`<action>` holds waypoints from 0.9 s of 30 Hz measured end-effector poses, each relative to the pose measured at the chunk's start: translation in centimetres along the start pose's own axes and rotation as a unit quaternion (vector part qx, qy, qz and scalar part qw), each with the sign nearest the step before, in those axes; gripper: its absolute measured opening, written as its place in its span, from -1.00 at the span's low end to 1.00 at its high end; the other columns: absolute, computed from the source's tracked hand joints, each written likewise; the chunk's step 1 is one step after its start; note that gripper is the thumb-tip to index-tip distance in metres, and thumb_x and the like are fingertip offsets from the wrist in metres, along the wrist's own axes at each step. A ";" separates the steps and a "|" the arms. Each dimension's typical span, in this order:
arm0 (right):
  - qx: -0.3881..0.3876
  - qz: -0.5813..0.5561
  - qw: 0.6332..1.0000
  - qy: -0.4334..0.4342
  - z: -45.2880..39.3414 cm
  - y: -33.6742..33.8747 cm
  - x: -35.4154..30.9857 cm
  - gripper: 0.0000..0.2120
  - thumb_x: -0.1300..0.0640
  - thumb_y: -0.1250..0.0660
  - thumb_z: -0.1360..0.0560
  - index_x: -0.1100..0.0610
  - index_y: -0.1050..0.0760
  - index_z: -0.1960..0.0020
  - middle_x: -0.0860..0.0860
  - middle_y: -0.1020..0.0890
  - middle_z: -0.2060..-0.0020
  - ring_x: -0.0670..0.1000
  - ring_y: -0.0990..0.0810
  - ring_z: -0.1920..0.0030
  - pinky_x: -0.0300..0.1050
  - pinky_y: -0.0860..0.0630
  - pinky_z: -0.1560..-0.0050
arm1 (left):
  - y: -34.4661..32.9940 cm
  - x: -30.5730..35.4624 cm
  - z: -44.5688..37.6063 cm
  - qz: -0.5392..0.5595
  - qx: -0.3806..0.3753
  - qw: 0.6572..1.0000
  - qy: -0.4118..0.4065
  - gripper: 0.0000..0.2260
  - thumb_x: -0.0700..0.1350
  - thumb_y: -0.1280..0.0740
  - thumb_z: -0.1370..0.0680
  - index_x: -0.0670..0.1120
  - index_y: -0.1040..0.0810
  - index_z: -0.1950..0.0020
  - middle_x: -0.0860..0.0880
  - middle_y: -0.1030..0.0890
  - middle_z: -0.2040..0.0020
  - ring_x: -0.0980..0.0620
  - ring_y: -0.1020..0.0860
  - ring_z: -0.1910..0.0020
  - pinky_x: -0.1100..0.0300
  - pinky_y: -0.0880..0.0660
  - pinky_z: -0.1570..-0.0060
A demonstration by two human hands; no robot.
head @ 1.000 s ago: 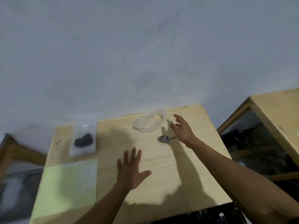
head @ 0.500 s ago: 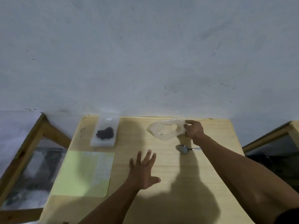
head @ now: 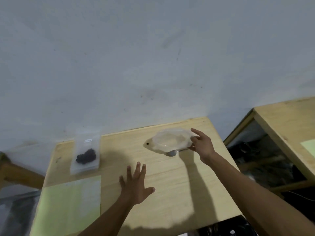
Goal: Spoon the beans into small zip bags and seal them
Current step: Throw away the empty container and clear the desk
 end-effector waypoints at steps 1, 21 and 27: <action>0.010 -0.009 1.000 0.002 0.6 1.2 0.2 -0.66 0.33 -0.18 -0.58 0.09 -0.50 -0.29 0.14 -0.61 -0.03 0.17 -0.63 0.02 -0.08 -0.62 0.12 | 0.1 0.2 -0.1 0.001 -0.001 1.000 0.000 -0.12 0.39 -0.18 -0.48 0.10 0.26 -0.58 0.04 0.37 -0.57 -0.25 0.33 -0.53 -0.34 0.12 -0.44; 0.426 -0.265 0.862 -0.074 21.0 23.0 12.3 -0.74 0.38 -0.22 -0.60 0.31 -0.47 -0.27 0.21 -0.58 0.00 0.07 -0.56 0.22 0.02 -0.58 -0.07 | -3.9 15.4 -0.5 -0.139 -0.011 0.943 -0.301 -0.23 0.35 -0.08 -0.55 0.06 0.19 -0.60 -0.02 0.25 -0.60 -0.18 0.27 -0.56 -0.24 0.09 -0.49; 0.515 -0.341 0.775 -0.132 25.9 24.7 19.1 -0.68 0.42 -0.19 -0.58 0.29 -0.43 -0.32 0.23 -0.54 -0.08 0.12 -0.57 0.21 0.01 -0.57 -0.07 | -5.8 15.2 -0.8 -0.183 -0.010 0.937 -0.297 -0.09 0.55 0.16 -0.38 0.07 0.23 -0.59 -0.01 0.31 -0.59 -0.22 0.26 -0.56 -0.30 0.11 -0.46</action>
Point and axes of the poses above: each hand's wrist, its own z-axis away from the middle knuckle, its own y-axis out of the back of the hand, x = y × z, the point moved 4 cm from there along -z, towards the middle knuckle
